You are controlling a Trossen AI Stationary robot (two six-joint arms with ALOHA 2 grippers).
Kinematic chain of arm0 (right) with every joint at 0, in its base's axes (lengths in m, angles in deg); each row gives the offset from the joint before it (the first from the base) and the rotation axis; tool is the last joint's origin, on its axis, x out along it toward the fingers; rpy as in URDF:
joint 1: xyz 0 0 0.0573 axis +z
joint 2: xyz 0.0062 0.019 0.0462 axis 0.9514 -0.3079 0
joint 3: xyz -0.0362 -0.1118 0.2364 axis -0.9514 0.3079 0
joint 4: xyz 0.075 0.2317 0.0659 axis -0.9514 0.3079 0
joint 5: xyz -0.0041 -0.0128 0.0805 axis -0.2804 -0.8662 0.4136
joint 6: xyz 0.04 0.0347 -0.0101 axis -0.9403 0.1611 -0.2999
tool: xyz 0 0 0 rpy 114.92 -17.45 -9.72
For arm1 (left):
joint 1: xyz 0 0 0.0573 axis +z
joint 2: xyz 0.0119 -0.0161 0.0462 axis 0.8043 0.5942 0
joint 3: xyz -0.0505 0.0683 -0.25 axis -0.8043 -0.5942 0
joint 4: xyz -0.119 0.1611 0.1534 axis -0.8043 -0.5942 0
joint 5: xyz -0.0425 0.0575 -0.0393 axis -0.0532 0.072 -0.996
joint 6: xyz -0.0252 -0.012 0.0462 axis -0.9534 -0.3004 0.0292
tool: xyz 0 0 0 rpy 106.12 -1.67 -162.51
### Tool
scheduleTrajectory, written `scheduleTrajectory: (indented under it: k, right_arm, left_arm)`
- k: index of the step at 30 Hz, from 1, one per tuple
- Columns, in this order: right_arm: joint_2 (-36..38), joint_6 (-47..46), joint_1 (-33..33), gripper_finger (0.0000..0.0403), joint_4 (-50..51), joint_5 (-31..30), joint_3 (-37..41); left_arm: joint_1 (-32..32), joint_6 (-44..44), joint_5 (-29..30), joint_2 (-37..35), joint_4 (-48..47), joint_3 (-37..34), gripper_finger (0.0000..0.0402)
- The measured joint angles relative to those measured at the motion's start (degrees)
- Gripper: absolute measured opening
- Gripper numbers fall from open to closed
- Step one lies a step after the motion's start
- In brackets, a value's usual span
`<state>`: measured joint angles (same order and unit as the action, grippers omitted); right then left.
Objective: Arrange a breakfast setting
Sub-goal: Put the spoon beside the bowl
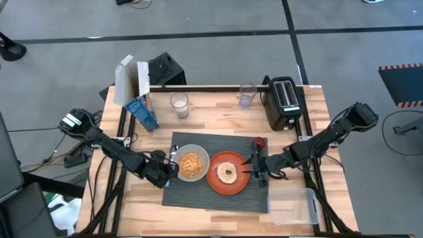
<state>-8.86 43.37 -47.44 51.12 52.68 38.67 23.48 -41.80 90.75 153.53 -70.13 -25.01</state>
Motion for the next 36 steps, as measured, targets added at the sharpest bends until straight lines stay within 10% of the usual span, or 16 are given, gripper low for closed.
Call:
scheduleTrajectory:
  k: [12, 25, 36]
  right_arm:
    - [0.0, 0.0, 0.0, 0.0172, 0.0, 0.0, 0.0]
    - [0.0, 0.1, 0.0, 0.0172, 0.3, 0.4, 0.0]
    - [0.0, -15.9, 3.0, 0.0158, 12.8, 14.6, 0.0]
  left_arm:
    - [0.0, 5.2, 0.1, -0.9, 0.1, 0.0, 0.0155]
    - [0.0, 14.2, 1.6, -10.9, -5.6, -0.3, 0.0154]
    - [-5.3, 24.4, 1.6, -11.5, -5.2, -0.2, 0.0154]
